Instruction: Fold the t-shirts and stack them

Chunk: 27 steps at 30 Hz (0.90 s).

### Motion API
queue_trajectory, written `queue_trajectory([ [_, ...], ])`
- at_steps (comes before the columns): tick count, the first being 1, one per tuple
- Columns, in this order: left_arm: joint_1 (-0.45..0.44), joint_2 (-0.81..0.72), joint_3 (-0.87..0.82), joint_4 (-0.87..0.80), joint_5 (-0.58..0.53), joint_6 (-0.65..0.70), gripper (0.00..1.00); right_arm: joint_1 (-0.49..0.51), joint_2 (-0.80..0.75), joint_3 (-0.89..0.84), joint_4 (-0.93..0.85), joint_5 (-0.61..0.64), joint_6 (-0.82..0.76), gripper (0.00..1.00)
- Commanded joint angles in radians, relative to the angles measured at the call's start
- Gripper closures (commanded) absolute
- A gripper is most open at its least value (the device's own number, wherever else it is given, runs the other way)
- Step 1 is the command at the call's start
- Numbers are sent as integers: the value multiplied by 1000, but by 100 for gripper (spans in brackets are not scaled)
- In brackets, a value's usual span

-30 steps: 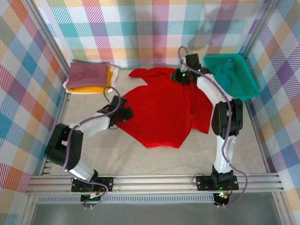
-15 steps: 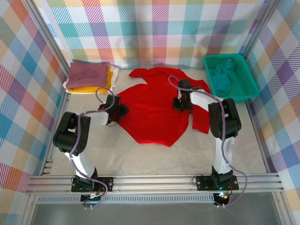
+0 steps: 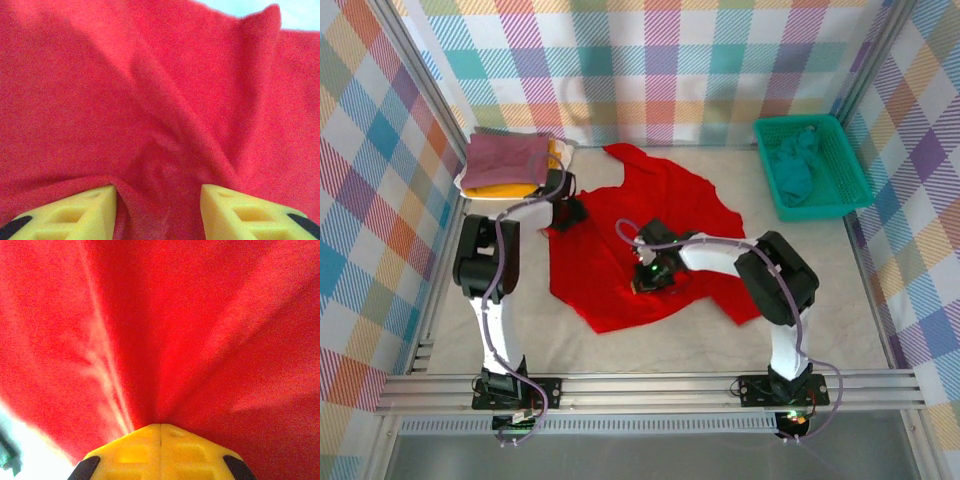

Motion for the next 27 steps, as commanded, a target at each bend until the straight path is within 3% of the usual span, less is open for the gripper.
queue_trajectory([
  [1, -19, 27, 130, -130, 26, 81, 51, -21, -3, 89, 26, -88, 89, 91],
  [4, -21, -93, 67, -121, -42, 72, 49, -100, -59, 114, -6, -55, 102, 86],
  [8, -10, -353, -175, -64, -157, 69, 49, -255, -189, 70, -12, 32, 90, 83],
  [11, 2, -449, -296, -65, -182, 79, 48, -352, -140, 170, -124, 157, 3, 83],
  [14, 2, -411, -291, -88, -154, 110, 49, -389, -2, 336, -185, 282, -96, 91],
  [19, 0, -240, -154, -84, -106, 116, 51, -424, 322, 755, -306, 286, -157, 100],
  [23, 2, -102, -37, -120, -118, 85, 52, -439, 562, 1093, -417, 345, -146, 100],
  [27, 2, -76, -69, -94, -109, 41, 51, -475, 744, 1342, -507, 349, -96, 100],
])
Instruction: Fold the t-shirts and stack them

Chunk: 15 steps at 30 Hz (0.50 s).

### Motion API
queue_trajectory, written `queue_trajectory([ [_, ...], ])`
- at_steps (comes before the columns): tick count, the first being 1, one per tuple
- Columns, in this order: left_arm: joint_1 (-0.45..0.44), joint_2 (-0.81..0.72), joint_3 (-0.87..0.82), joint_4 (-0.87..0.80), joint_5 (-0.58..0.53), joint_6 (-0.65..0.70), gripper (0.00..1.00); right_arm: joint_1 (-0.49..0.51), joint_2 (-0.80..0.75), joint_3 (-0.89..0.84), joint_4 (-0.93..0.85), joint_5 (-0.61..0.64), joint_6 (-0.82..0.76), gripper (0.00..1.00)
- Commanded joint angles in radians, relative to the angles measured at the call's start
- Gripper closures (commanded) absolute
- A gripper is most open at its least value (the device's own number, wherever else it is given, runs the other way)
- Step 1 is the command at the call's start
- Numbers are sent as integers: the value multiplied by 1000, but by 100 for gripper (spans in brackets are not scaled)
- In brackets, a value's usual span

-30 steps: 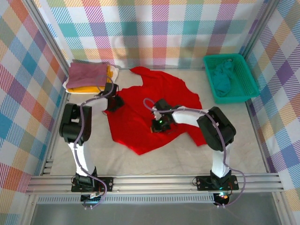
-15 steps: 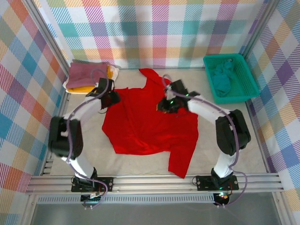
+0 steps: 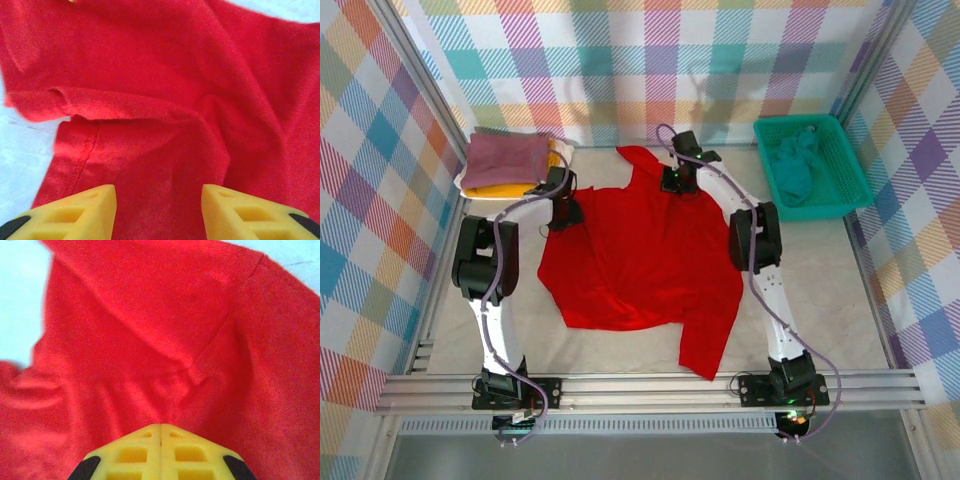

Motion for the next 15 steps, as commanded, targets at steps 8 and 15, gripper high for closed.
queue_trajectory([
  [8, 31, -187, -295, 25, -81, -93, 51, -143, -38, -152, -63, 77, 137, 100],
  [15, 54, -303, -442, -2, -101, -102, 51, -191, -310, -615, 155, 60, 180, 100],
])
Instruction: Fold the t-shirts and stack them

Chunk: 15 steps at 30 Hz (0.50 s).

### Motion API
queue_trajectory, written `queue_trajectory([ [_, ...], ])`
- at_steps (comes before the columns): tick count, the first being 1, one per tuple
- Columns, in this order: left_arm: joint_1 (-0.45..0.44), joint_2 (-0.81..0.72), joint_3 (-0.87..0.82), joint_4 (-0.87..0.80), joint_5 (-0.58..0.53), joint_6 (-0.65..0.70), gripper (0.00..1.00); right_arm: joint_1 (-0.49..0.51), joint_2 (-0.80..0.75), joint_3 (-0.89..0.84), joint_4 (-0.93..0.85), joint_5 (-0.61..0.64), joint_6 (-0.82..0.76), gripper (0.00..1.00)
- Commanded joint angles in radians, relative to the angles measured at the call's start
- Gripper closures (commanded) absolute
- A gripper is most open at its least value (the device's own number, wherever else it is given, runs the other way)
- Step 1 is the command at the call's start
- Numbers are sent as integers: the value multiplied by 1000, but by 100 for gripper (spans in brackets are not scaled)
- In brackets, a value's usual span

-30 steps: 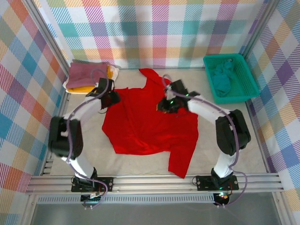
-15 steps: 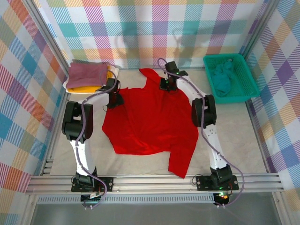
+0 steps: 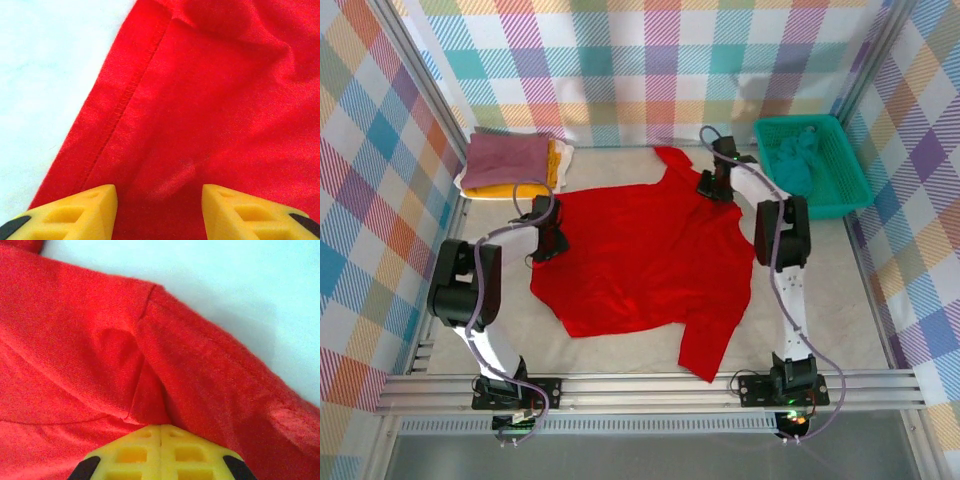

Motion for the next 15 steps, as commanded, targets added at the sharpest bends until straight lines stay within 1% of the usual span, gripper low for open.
queue_trajectory([
  [1, 12, -33, -39, -51, -30, -16, 51, -5, -69, -147, 69, -14, 23, 100],
  [3, 12, -39, -45, -32, -9, -6, 51, 5, -105, -160, 109, -80, -13, 100],
  [6, 12, -31, -32, -5, -2, 16, 51, 30, -86, -27, 17, -66, -116, 89],
  [8, 12, -22, -5, -7, -12, 37, 51, 47, -64, 49, -14, -40, -183, 87],
  [9, 13, -15, 8, -10, -17, 42, 51, 55, -47, 89, -24, -35, -222, 83],
  [10, 19, -9, 18, -1, -7, 45, 51, 64, -22, 141, -47, -21, -251, 76],
  [12, 28, 4, 41, 7, 1, 49, 50, 65, 35, 252, -105, -4, -259, 71],
  [14, 27, 16, 75, -8, 11, 58, 50, 67, 91, 344, -125, 10, -271, 63],
  [15, 28, 19, 87, -13, 20, 59, 50, 67, 126, 402, -143, 29, -270, 56],
])
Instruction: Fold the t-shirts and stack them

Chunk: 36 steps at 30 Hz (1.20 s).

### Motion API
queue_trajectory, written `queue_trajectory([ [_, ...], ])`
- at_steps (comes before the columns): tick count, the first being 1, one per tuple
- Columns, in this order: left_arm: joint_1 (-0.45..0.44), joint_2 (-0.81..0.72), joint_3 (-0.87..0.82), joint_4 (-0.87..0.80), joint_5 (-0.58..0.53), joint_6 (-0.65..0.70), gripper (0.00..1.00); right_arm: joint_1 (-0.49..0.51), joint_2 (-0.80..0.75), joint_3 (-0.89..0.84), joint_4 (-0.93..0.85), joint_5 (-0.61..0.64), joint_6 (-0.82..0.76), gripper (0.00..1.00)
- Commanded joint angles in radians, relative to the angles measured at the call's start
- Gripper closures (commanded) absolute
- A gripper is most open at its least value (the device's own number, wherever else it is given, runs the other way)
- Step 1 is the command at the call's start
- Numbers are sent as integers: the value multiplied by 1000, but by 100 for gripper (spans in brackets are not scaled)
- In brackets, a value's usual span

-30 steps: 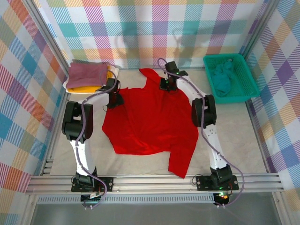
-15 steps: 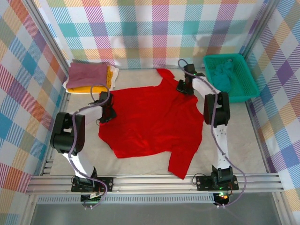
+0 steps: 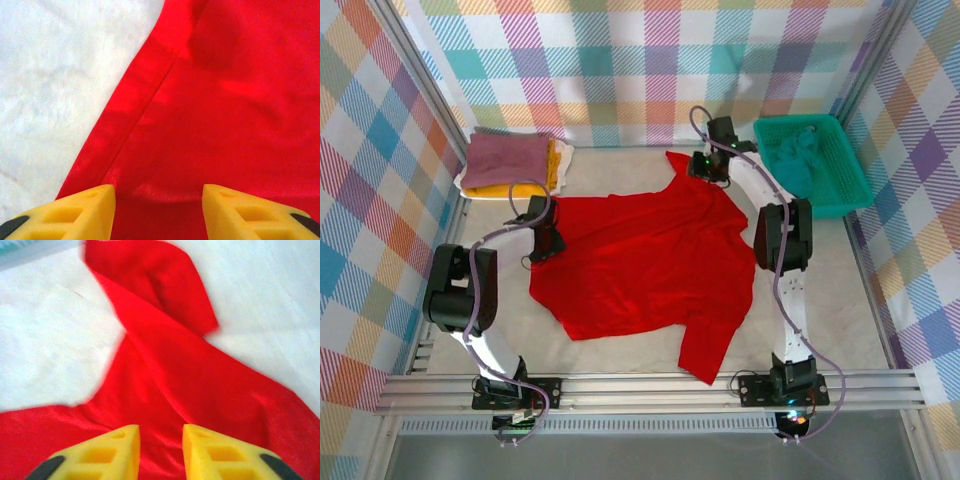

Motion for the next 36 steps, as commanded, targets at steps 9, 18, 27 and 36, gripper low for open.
queue_trajectory([
  [9, 15, 5, 84, -52, 58, 37, 49, -63, 391, 515, -163, -125, 66, 68],
  [18, 14, -3, 86, -48, 86, 29, 48, -66, 463, 547, -140, -136, 87, 69],
  [27, 17, -18, 77, -50, 78, 23, 48, -115, 430, 499, -145, -107, 191, 100],
  [36, 22, -38, 58, -47, 74, 16, 48, -101, 292, 424, -92, -136, 102, 55],
])
